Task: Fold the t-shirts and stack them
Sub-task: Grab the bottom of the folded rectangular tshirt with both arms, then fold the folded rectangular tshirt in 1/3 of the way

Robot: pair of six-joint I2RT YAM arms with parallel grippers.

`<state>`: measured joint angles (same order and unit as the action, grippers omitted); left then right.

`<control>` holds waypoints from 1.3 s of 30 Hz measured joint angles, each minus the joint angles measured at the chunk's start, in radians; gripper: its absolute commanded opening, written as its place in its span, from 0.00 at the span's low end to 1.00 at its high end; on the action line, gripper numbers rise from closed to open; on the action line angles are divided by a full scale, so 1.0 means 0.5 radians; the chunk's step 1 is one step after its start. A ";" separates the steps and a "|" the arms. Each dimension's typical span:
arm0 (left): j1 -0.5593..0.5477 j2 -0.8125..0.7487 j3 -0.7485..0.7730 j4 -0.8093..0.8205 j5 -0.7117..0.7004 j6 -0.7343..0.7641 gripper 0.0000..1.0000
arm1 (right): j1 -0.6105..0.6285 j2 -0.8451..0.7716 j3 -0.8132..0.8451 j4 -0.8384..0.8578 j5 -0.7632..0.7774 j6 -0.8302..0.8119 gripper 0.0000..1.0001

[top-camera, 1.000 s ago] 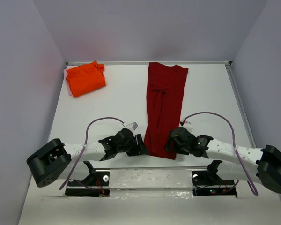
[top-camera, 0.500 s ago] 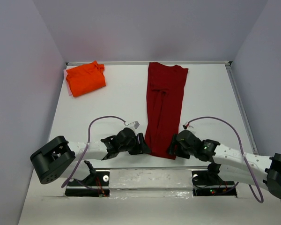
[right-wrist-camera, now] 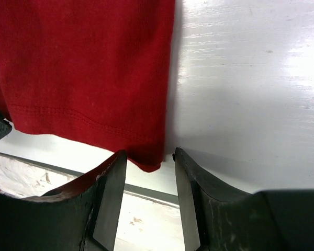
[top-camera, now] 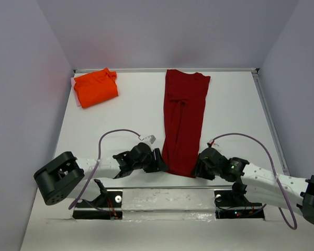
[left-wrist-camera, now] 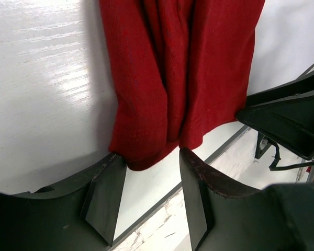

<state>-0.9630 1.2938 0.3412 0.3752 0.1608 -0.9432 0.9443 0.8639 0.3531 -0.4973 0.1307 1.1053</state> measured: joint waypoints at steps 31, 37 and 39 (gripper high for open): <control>-0.008 -0.095 0.111 -0.234 -0.121 0.191 0.00 | 0.000 0.041 0.216 -0.132 0.150 -0.146 0.00; -0.008 -0.098 0.169 -0.262 -0.139 0.273 0.00 | 0.000 0.140 0.423 -0.159 0.287 -0.238 0.00; -0.008 -0.098 0.214 -0.325 -0.171 0.305 0.00 | 0.000 0.167 0.465 -0.163 0.340 -0.261 0.00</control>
<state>-0.9668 1.2449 0.4484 0.2127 0.0753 -0.7906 0.9443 0.9474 0.5854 -0.5789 0.3004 0.9749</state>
